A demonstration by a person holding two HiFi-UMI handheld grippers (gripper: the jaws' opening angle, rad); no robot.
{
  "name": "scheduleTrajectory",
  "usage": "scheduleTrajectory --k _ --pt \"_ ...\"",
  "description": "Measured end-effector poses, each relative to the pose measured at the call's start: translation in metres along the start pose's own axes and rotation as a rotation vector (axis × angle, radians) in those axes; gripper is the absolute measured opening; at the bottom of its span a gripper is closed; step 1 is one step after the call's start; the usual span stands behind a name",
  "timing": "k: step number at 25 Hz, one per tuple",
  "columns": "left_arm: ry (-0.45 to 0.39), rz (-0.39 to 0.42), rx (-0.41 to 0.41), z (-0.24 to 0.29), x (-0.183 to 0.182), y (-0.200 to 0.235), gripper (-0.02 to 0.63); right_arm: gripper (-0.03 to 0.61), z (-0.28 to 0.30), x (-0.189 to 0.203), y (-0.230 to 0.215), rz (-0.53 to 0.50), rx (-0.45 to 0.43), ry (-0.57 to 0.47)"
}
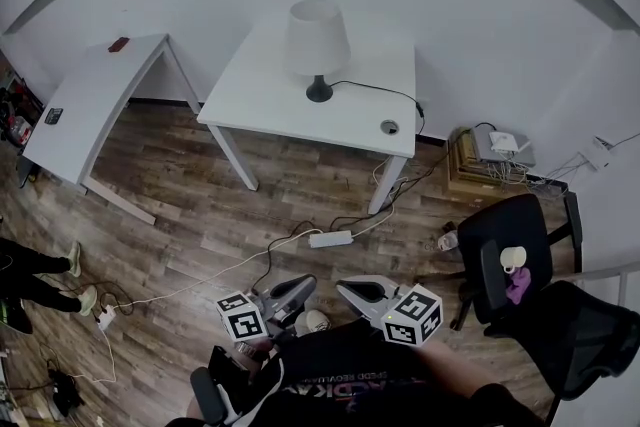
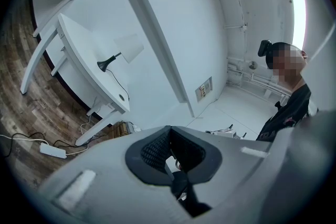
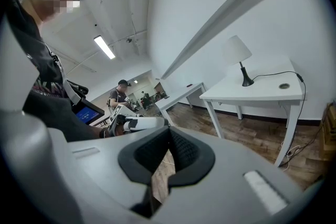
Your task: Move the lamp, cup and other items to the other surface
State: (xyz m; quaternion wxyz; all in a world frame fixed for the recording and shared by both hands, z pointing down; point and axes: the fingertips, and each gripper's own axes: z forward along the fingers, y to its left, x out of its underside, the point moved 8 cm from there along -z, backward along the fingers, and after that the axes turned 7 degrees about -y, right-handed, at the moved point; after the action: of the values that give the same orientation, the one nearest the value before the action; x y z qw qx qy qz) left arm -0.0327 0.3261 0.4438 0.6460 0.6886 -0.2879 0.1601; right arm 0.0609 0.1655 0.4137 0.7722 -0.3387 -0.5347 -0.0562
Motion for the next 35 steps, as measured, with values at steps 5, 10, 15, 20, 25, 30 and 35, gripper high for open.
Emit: scheduleTrajectory --k 5,10,15,20,25,30,35 --pt "0.02 0.011 0.009 0.002 0.002 -0.004 -0.002 0.004 -0.004 0.001 0.001 0.004 0.008 -0.013" --pt "0.019 0.023 0.016 0.003 0.001 -0.006 0.0 0.003 -0.006 0.002 0.003 0.001 0.009 -0.02" --pt "0.016 0.02 0.022 0.003 0.003 -0.006 0.0 0.005 -0.009 0.003 0.003 0.008 0.013 -0.028" --pt "0.004 0.005 0.015 0.001 0.003 -0.005 0.0 0.004 -0.008 0.002 0.004 0.006 0.002 -0.034" --pt "-0.013 -0.014 0.001 -0.003 0.004 -0.004 -0.002 0.005 -0.01 0.002 0.006 0.008 0.003 -0.04" --pt "-0.031 -0.019 -0.006 -0.007 0.003 -0.004 -0.002 0.005 -0.012 0.002 0.006 0.009 0.004 -0.048" --pt "-0.035 -0.019 0.0 -0.008 0.003 -0.004 -0.002 0.005 -0.012 0.001 0.004 0.02 0.021 -0.045"
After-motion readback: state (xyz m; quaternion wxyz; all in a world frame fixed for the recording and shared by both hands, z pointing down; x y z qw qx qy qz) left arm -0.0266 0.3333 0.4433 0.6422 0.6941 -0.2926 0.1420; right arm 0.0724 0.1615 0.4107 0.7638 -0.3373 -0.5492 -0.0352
